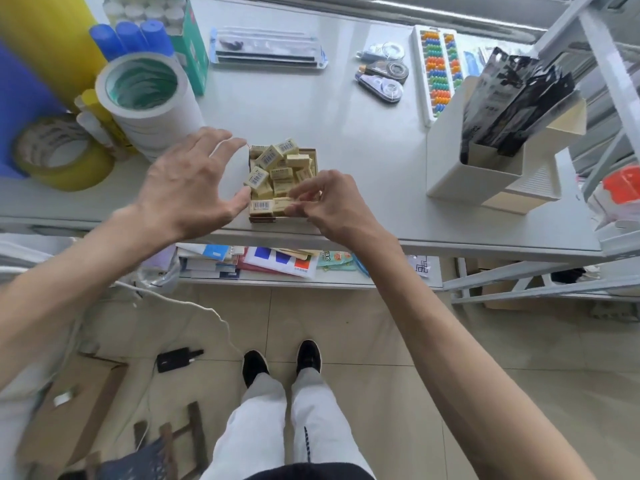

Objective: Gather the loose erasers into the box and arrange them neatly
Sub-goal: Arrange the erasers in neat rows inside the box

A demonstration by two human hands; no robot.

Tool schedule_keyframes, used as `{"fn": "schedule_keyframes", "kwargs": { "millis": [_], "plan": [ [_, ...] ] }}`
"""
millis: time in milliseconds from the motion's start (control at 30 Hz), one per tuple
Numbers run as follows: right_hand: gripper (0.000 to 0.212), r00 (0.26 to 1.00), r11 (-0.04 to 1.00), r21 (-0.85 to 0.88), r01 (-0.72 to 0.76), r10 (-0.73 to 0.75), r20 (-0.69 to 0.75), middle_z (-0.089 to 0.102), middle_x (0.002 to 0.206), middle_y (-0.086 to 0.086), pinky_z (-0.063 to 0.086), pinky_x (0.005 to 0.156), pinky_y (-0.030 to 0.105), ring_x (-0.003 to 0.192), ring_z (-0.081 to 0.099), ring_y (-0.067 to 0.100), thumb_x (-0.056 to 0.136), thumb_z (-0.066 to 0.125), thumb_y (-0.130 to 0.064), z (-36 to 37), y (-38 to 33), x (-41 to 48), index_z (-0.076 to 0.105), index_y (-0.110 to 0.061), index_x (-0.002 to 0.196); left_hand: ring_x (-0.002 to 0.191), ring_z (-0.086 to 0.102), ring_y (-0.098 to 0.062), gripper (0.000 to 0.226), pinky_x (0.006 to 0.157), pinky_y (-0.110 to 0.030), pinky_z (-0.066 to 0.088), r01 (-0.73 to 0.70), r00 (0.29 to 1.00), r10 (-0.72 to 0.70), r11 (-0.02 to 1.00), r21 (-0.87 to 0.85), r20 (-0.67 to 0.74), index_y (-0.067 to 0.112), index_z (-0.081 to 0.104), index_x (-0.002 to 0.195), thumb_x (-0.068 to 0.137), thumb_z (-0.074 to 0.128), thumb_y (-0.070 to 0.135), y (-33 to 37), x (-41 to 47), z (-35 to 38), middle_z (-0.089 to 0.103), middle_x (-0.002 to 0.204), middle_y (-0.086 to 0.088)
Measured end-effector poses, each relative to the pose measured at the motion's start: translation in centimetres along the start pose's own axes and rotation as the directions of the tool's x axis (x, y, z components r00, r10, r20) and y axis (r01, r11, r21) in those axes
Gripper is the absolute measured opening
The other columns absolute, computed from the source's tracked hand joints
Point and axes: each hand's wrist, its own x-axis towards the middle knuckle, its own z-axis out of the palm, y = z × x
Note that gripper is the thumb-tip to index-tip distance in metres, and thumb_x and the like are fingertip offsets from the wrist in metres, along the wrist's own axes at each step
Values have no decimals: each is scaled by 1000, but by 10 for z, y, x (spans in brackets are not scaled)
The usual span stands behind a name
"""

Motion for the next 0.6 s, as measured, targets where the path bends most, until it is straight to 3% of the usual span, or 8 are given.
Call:
{"fn": "schedule_keyframes", "kwargs": {
  "millis": [200,367,467,600],
  "plan": [
    [16,997,993,-100,67,-62,53,60,79,-8,42,60,12,73,55,0,87,74,-22,-5,-6,-3,79,-8,93,135,38,-29,68,109,-49,35,-31,999,31,1000,-3,17,15,40,143,85,60,46,-6,1,4,45,144,-11],
    [21,992,972,-208,113,-99,78,62,98,1,51,77,32,88,60,16,83,78,-29,-4,-6,-4,74,-14,97,135,39,-29,68,112,-45,30,-59,998,59,998,-17,15,13,41,142,85,56,49,-5,1,6,46,143,-12],
    [24,992,969,-221,112,-95,84,61,103,1,52,85,35,94,59,15,79,82,-26,-4,-8,-5,76,-16,100,135,38,-28,70,113,-45,31,-66,998,67,997,-26,20,13,42,141,83,52,51,-3,1,4,46,142,-11],
    [24,990,950,-285,127,-101,103,58,109,0,52,91,38,102,58,17,81,80,-21,-3,-11,-7,74,-17,104,136,37,-28,70,112,-45,31,-67,997,68,997,-33,20,13,40,143,85,61,44,-4,2,2,45,144,-11]
  ]
}}
